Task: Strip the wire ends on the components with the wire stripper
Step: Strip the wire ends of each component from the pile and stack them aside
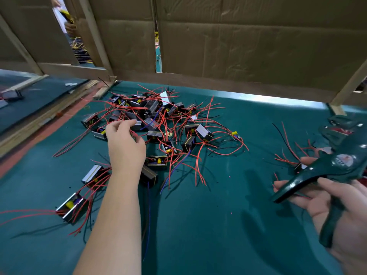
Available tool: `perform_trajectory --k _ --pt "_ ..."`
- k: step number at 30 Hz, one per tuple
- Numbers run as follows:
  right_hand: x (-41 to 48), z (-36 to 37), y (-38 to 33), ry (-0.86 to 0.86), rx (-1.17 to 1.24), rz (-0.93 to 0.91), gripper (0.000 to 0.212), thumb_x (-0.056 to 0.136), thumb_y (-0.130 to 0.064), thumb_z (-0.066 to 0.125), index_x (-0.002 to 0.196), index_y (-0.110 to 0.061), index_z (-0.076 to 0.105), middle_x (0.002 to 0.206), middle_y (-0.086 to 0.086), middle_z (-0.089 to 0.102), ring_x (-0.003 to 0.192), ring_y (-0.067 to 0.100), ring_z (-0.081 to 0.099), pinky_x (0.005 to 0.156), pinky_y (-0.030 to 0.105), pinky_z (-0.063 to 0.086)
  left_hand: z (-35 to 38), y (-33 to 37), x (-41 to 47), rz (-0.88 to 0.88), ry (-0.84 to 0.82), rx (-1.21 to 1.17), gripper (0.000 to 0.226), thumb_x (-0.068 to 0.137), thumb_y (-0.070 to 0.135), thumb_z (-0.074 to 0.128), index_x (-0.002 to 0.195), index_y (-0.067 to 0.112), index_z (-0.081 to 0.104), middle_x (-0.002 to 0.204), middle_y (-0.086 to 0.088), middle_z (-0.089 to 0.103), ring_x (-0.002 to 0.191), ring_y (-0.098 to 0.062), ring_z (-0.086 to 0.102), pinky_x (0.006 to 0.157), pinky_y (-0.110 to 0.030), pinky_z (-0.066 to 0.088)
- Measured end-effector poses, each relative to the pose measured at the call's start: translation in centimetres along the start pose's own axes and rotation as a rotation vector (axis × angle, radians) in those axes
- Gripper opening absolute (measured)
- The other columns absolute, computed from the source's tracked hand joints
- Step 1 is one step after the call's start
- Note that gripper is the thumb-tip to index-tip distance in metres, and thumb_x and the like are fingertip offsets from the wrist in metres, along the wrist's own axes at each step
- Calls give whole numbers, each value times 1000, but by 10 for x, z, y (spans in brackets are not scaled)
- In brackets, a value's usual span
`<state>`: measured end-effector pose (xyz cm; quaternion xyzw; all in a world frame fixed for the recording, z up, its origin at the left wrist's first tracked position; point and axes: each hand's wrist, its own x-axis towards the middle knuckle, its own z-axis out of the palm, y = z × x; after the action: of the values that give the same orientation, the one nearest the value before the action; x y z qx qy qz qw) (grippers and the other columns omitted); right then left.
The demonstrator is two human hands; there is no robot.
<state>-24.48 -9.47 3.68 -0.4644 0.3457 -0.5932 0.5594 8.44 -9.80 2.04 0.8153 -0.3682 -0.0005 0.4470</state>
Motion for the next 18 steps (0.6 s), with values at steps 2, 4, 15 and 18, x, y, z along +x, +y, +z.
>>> perform_trajectory --k 2,4,15,18 --pt "-4 -7 3 -30 12 46 46 92 3 27 103 -22 64 106 0 67 70 43 69 61 56 57 -7 5 -2 -24 -16 19 38 92 21 58 130 20 54 137 -7 39 110 -24 50 89 -23 33" --pt "2 -10 0 -41 54 44 45 92 3 27 104 -21 63 104 1 67 70 43 68 62 57 57 -14 5 -3 -125 -40 260 44 92 41 53 134 29 50 144 -9 36 124 -33 40 100 -40 32" --pt "2 -6 2 -16 60 81 50 90 2 28 89 -21 72 86 1 70 69 44 67 64 63 53 -32 9 -10 -312 -303 277 85 76 58 68 143 21 31 148 -12 29 131 -36 35 102 -47 35" --pt "3 -7 4 -14 84 98 45 91 0 28 93 -19 69 93 1 69 70 44 67 65 62 55 -34 15 -7 -152 -168 -308 68 84 38 67 144 27 36 140 8 45 114 -5 57 98 -34 43"
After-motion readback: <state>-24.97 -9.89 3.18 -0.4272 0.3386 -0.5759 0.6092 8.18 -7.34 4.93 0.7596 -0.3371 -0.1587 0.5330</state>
